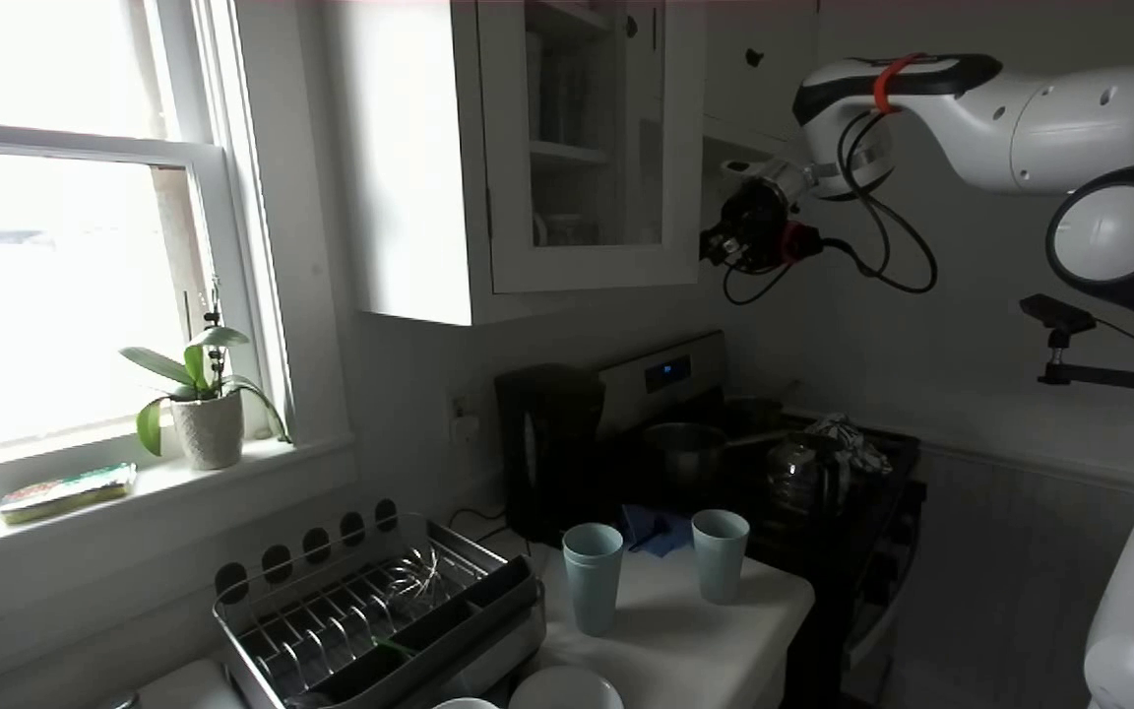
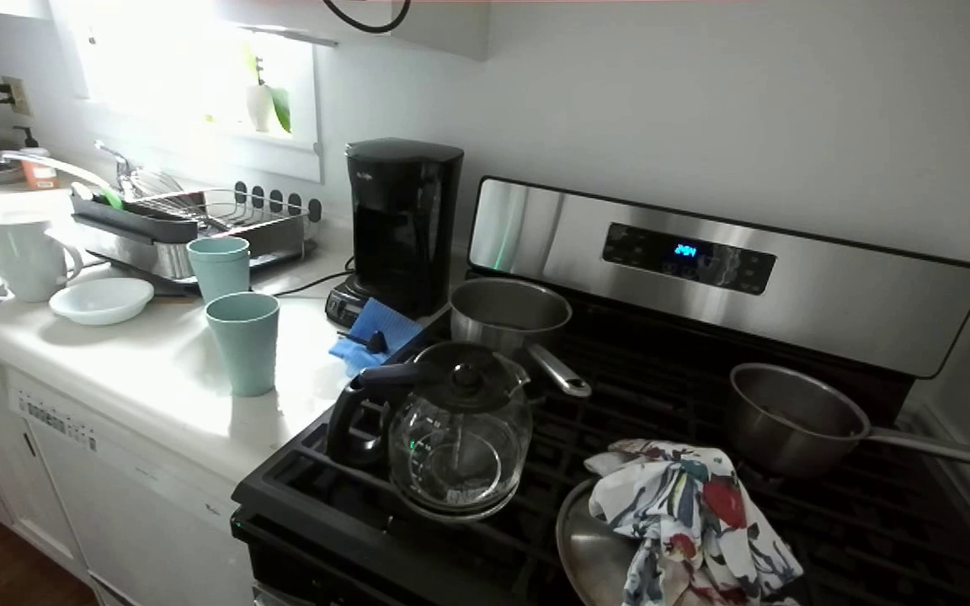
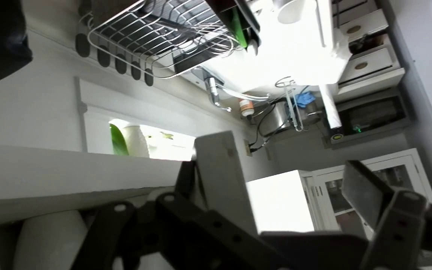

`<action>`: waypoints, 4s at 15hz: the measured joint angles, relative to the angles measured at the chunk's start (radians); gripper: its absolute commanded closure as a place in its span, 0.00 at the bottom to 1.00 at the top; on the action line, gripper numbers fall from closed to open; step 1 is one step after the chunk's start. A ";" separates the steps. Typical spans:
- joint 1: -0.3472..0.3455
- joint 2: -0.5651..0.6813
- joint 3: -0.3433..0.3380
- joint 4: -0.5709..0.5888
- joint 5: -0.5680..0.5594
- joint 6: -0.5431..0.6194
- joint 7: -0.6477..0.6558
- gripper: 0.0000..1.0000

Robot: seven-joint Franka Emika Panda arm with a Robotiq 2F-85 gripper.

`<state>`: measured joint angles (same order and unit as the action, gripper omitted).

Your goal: Open the glass cabinet door, pick up one blue cup and place it on the bottom shelf of the cabinet door

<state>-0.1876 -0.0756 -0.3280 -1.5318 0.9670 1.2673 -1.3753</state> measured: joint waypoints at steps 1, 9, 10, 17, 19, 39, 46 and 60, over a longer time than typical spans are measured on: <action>-0.001 -0.008 0.002 0.000 -0.004 -0.031 0.009 0.00; 0.004 -0.089 0.062 -0.026 -0.074 -0.126 0.161 0.00; 0.006 -0.097 0.068 -0.035 -0.074 -0.148 0.175 0.00; 0.009 -0.146 0.081 -0.089 -0.072 -0.354 0.256 0.00; 0.010 -0.156 0.084 -0.104 -0.056 -0.391 0.281 0.00; 0.021 -0.229 0.177 -0.430 -0.602 0.478 0.144 0.00; 0.021 -0.236 0.177 -0.491 -0.631 0.573 0.144 0.00; 0.045 -0.180 0.175 -0.721 -0.718 0.812 0.434 0.00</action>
<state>-0.1424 -0.2552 -0.1530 -2.2524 0.2495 2.0796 -0.9416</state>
